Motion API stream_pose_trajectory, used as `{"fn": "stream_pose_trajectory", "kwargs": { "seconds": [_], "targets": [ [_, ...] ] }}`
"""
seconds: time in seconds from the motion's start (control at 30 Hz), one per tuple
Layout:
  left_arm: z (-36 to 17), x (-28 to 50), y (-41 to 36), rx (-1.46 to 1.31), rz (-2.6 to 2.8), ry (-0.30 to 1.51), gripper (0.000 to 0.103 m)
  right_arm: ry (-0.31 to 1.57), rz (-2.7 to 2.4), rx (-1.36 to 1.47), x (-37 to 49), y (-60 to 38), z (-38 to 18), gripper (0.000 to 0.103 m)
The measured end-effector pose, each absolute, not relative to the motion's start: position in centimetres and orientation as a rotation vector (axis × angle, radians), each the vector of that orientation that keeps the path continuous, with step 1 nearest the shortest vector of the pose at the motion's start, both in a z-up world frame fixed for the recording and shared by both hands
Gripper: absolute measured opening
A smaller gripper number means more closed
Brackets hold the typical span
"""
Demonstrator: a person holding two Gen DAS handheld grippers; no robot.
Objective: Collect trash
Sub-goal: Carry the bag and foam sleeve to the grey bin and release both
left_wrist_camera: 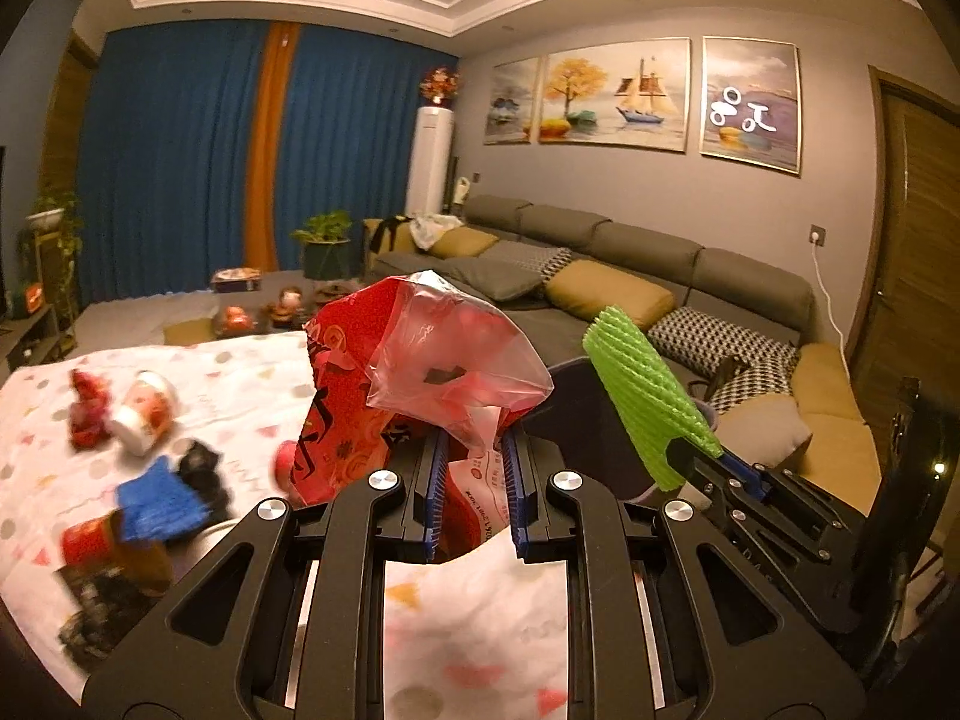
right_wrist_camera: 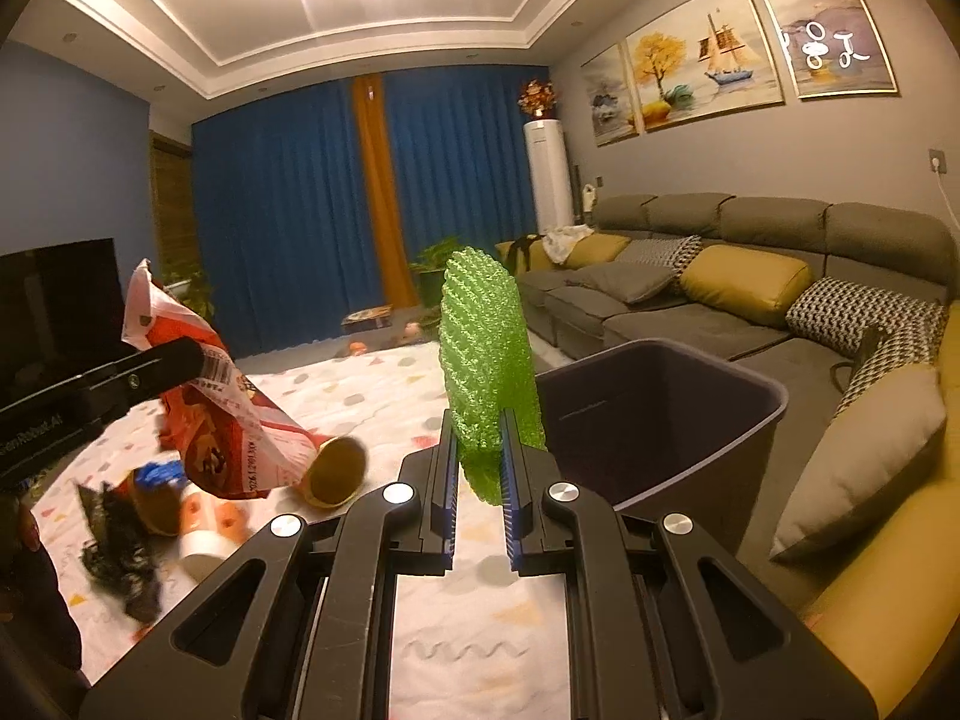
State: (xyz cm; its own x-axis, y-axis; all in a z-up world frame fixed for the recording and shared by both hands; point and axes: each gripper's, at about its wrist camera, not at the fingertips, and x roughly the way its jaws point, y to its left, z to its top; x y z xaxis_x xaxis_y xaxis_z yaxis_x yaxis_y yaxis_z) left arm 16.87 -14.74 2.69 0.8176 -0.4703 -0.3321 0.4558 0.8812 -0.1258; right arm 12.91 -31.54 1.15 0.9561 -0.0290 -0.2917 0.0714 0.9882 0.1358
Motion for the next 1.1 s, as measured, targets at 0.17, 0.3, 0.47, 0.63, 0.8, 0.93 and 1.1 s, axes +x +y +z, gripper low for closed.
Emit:
{"fn": "stream_pose_trajectory", "kwargs": {
  "seconds": [0.17,0.3,0.47,0.63,0.8,0.93,1.1],
  "targets": [
    [2.5,19.4,-18.4,-0.042,-0.547,0.370,0.016,0.272,-0.098,0.148,13.9,-33.6,1.5,0.014],
    [2.2,21.2,-20.9,-0.035,-0.579,0.367,0.016,0.263,-0.125,0.149,14.9,-35.1,1.6,0.014],
    [1.4,23.4,-23.9,-0.016,-0.611,0.380,0.016,0.259,-0.155,0.164,15.7,-36.5,1.1,0.014],
    [0.6,24.6,-25.9,-0.003,-0.636,0.392,0.016,0.270,-0.172,0.172,16.3,-37.5,0.3,0.014],
    [-0.5,26.0,-26.9,-0.006,-0.658,0.412,0.017,0.284,-0.175,0.179,17.0,-38.4,-0.2,0.014],
    [-1.3,27.0,-27.7,-0.006,-0.665,0.432,0.017,0.295,-0.177,0.182,17.6,-38.7,-0.4,0.014],
    [-1.9,27.8,-28.2,0.001,-0.666,0.447,0.017,0.307,-0.176,0.188,18.3,-38.7,-0.7,0.014]
  ]
}}
